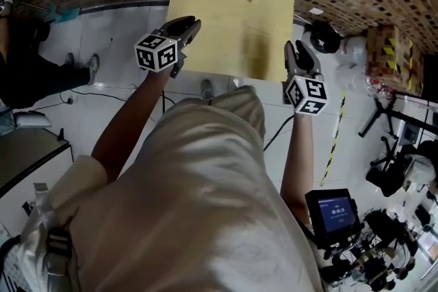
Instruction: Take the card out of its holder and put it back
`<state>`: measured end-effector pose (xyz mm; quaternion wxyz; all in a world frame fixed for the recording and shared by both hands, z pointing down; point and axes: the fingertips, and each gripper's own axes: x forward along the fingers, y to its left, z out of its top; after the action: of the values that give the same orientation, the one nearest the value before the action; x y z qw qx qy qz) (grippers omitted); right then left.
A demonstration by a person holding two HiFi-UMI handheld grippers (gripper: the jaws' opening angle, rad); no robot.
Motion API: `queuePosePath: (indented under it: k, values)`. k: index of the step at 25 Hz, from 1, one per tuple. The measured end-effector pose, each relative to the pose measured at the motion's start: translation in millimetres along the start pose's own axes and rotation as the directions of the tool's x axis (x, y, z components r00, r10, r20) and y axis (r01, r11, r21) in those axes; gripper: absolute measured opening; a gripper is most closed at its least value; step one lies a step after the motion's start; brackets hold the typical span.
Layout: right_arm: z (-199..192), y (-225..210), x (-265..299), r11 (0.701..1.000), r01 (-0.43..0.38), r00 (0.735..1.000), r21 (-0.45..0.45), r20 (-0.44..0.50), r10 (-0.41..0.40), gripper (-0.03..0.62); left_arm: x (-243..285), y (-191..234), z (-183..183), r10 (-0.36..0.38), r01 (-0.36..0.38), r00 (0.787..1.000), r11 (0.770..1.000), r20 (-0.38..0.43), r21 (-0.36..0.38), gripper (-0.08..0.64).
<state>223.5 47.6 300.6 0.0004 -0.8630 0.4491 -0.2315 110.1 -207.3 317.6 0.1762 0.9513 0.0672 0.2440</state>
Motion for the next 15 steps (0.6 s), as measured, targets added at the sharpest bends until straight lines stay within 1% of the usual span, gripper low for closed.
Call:
queuePosePath:
  k: [4,8,11,15]
  values:
    - [0,-9,0,1.0,-0.016,1.0,0.006,-0.003,0.016,0.114,7,-6,12,0.009,-0.01,1.0,1.0,0.014,0.014,0.109]
    - [6,-21,1,0.999,-0.033,0.999,0.005,-0.002,0.033,0.114,16,-13,25,0.025,-0.025,0.999,1.0,0.026,0.013,0.109]
    - [14,-33,-2,0.999,-0.044,0.999,0.001,0.005,0.044,0.114,26,-27,29,0.03,-0.03,0.999,1.0,0.024,0.008,0.109]
    - [13,-55,-10,0.999,-0.048,0.999,0.0,0.005,0.048,0.114,49,-53,26,0.011,-0.011,1.0,1.0,0.004,0.012,0.109]
